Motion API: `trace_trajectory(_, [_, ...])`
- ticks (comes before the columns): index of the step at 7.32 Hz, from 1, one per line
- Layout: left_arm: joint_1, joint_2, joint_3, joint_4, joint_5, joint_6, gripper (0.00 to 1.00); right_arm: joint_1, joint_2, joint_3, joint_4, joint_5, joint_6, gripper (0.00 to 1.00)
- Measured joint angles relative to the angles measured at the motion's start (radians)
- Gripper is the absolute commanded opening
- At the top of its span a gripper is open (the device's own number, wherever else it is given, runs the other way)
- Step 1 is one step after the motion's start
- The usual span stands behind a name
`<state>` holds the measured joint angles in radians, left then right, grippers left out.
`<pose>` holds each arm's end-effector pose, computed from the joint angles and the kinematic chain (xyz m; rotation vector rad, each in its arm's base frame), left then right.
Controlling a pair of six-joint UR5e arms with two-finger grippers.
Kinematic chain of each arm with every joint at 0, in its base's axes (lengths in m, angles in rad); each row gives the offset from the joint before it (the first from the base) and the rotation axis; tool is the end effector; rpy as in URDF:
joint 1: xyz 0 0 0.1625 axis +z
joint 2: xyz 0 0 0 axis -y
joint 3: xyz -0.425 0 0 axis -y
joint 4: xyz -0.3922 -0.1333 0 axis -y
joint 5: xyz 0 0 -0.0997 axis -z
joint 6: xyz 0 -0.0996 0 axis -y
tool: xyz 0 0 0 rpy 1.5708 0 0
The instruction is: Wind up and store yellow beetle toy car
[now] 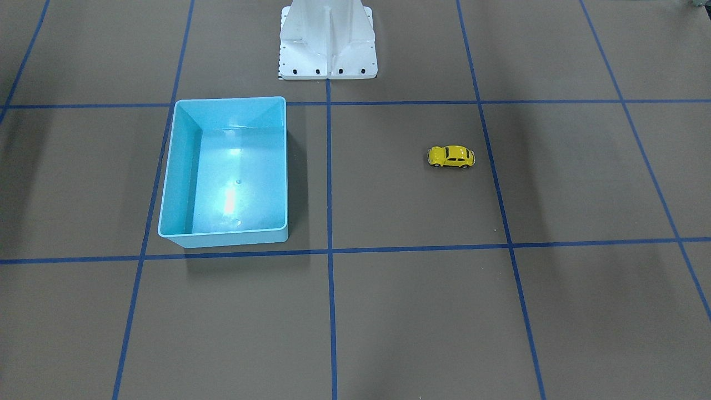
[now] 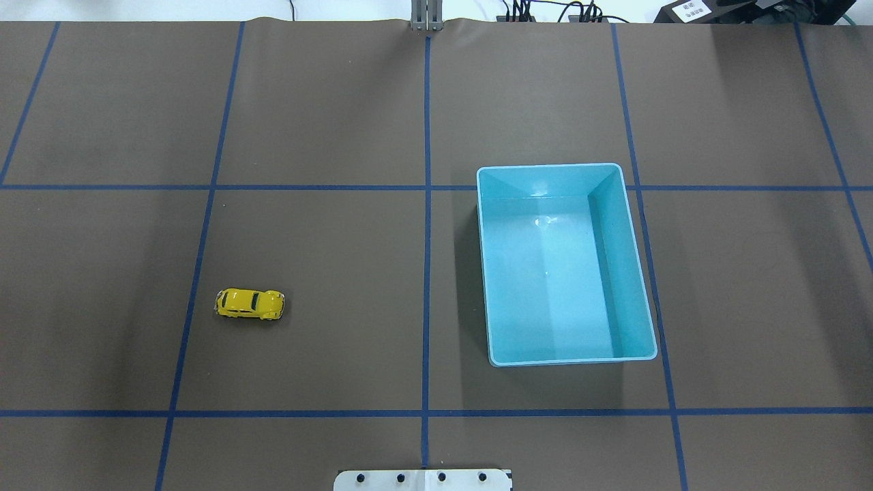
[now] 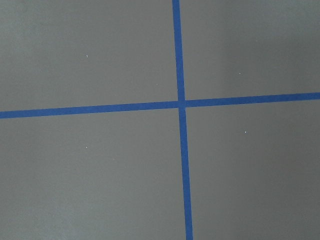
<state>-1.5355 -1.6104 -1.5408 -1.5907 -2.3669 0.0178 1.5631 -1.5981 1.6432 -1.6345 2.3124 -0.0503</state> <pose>-0.0441 -0.5126 0.6501 0.0210 0.7964 0.0620 0.0623 -0.4790 0.6449 -0.0019 -0.7419 -0.0484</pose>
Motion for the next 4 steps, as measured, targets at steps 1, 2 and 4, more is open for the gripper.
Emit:
trace_trajectory(1, [0.000,0.001,0.000,0.000,0.000,0.000,1.00,0.000,-0.001,-0.001,-0.001,0.000,0.000,1.00])
trace_trajectory(2, [0.000,0.002,-0.001,0.000,0.000,-0.001,1.00,0.000,-0.001,-0.002,-0.002,0.001,0.000,1.00])
trace_trajectory(4, [0.000,0.000,0.001,0.000,-0.001,-0.001,1.00,0.000,-0.008,-0.006,-0.003,0.001,0.000,1.00])
